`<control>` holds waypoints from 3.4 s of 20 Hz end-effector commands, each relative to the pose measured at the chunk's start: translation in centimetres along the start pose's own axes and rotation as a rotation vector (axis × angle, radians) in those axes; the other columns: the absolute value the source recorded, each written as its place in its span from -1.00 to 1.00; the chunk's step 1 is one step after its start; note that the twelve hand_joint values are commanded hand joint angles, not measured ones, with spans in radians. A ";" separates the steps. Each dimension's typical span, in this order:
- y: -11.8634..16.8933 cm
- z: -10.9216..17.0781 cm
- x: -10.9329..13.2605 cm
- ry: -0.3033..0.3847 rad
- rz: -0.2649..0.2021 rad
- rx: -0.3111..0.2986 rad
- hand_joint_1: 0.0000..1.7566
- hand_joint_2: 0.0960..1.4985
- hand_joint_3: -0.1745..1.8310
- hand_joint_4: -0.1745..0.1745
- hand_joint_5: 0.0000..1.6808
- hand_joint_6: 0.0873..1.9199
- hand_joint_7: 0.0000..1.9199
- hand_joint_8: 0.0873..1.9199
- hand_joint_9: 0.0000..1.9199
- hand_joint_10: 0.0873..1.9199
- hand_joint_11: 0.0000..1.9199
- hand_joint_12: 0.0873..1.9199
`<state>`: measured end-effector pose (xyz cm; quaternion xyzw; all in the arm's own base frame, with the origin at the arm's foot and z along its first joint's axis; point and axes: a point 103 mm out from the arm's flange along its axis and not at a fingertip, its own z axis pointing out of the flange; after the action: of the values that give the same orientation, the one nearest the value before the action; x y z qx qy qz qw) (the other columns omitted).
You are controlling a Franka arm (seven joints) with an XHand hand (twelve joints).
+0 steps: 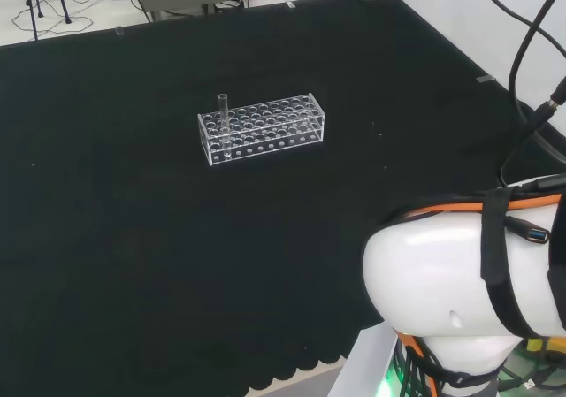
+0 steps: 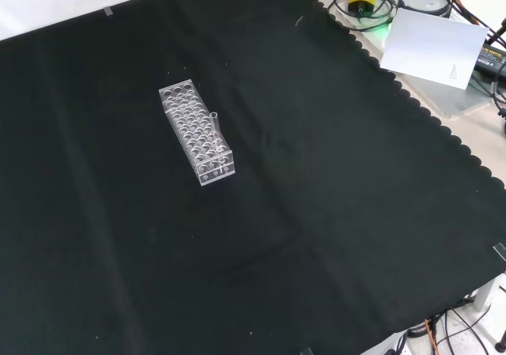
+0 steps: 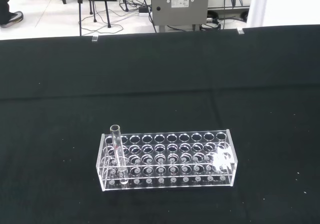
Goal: Pick up the test tube.
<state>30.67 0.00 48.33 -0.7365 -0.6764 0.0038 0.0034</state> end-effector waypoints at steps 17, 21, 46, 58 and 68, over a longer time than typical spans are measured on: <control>4.0 2.1 1.8 0.012 -0.057 0.083 -0.23 -0.03 -0.17 -0.64 -0.75 -1.00 -0.72 -0.19 -0.65 -0.12 -0.86 0.58; 5.6 3.0 2.7 0.018 -0.066 0.116 -0.23 -0.03 -0.17 -0.64 -0.74 -1.00 -0.72 -0.19 -0.65 -0.12 -0.86 0.58; 14.5 11.9 6.6 0.073 -0.077 0.274 -0.19 -0.05 -0.17 -0.46 -0.57 -1.00 -0.70 -0.17 -0.63 -0.11 -0.83 0.56; 17.9 16.1 7.7 0.049 -0.076 0.328 -0.08 -0.14 -0.12 -0.52 -0.44 -0.95 -0.48 -0.24 -0.48 -0.19 -0.73 0.50; 20.8 19.4 8.2 -0.001 -0.080 0.371 -0.06 -0.14 -0.11 -0.59 -0.40 -0.92 -0.45 -0.24 -0.47 -0.20 -0.73 0.50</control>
<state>49.65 6.04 30.84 -0.6980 -0.6931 0.1078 0.1445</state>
